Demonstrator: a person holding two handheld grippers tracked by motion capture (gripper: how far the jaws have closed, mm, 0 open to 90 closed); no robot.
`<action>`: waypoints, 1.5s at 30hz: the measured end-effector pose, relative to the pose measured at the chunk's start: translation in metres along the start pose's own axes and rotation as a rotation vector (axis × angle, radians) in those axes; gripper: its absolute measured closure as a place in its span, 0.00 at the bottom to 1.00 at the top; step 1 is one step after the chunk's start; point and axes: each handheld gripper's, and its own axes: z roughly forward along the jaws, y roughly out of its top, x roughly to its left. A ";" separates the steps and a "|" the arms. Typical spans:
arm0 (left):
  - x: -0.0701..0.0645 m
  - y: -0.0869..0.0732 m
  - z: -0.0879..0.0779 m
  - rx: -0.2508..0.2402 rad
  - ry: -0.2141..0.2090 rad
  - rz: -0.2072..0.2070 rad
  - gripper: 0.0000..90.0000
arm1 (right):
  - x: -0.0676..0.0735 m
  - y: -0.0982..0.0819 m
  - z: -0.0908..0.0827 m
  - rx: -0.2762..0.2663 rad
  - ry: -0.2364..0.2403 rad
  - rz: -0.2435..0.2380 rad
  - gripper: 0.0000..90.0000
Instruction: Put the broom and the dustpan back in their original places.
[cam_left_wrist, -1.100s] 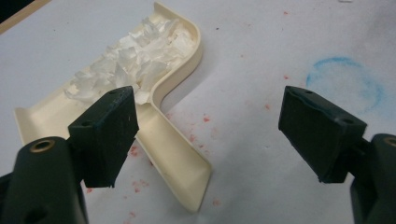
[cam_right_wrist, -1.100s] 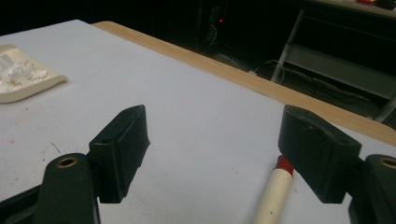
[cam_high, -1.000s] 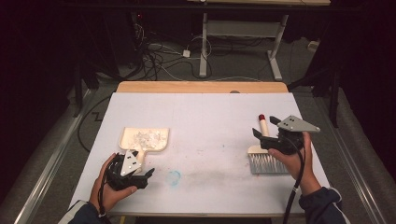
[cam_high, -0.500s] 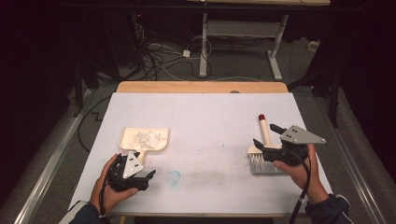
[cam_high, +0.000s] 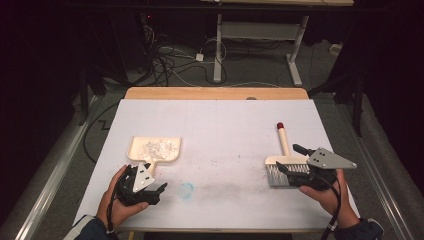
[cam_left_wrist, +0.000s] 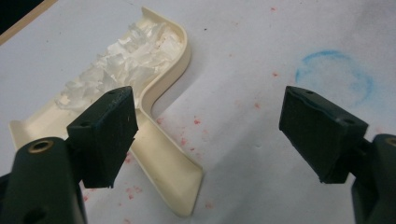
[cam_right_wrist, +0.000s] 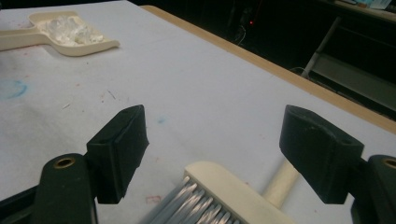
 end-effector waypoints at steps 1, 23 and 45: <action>0.000 0.000 0.000 0.003 -0.001 0.002 0.21 | 0.000 -0.002 -0.001 0.001 -0.001 -0.004 0.27; 0.000 0.002 0.003 0.008 -0.002 0.018 0.21 | 0.024 -0.048 0.005 0.024 -0.016 -0.058 0.26; -0.003 0.001 0.003 0.011 -0.003 0.032 0.21 | 0.030 -0.048 0.006 0.026 -0.046 -0.056 0.26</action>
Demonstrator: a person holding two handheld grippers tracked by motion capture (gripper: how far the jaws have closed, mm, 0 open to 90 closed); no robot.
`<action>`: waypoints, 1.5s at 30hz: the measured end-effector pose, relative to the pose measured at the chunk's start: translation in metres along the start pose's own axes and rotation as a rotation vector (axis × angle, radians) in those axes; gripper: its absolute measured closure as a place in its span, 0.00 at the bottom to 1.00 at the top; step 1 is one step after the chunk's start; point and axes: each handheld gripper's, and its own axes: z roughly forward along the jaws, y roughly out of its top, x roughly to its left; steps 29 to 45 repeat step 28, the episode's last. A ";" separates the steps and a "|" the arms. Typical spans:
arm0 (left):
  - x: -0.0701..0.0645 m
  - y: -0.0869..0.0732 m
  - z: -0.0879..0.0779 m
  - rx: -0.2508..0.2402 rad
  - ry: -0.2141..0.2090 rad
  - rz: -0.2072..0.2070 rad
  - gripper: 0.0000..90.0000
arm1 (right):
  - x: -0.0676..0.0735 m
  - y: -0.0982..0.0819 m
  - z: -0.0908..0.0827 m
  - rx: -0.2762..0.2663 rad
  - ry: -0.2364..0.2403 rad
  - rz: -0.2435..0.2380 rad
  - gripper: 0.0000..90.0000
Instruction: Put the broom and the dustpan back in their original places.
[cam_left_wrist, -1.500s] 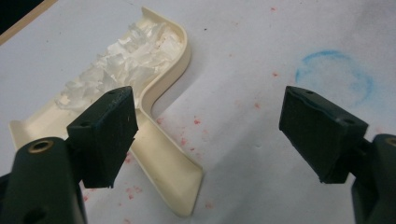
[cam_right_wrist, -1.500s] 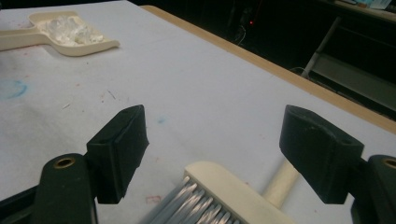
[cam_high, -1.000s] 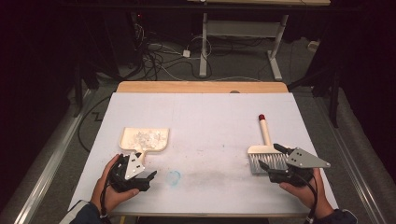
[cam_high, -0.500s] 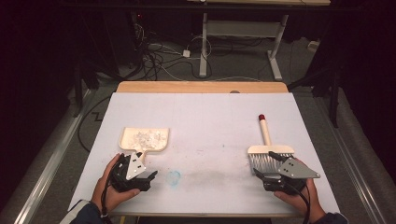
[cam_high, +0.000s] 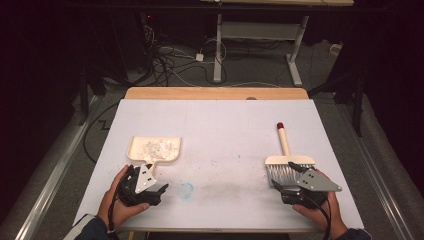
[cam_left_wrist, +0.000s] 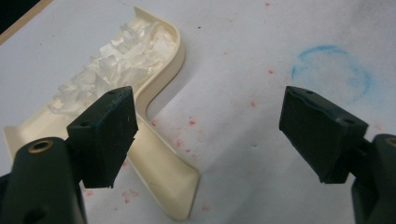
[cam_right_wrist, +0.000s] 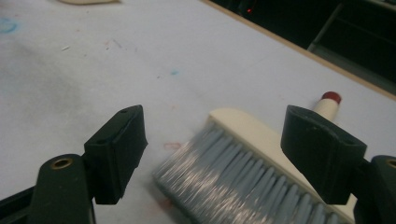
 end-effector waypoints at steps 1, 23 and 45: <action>0.000 0.000 0.000 0.006 -0.002 0.007 0.21 | -0.001 0.001 -0.001 -0.010 -0.006 0.008 0.26; 0.000 0.002 0.005 0.014 -0.007 0.001 0.21 | -0.006 0.003 -0.005 -0.035 -0.042 0.031 0.26; -0.002 0.003 0.003 0.014 -0.001 0.013 0.21 | -0.006 0.004 -0.008 -0.048 -0.048 0.022 0.26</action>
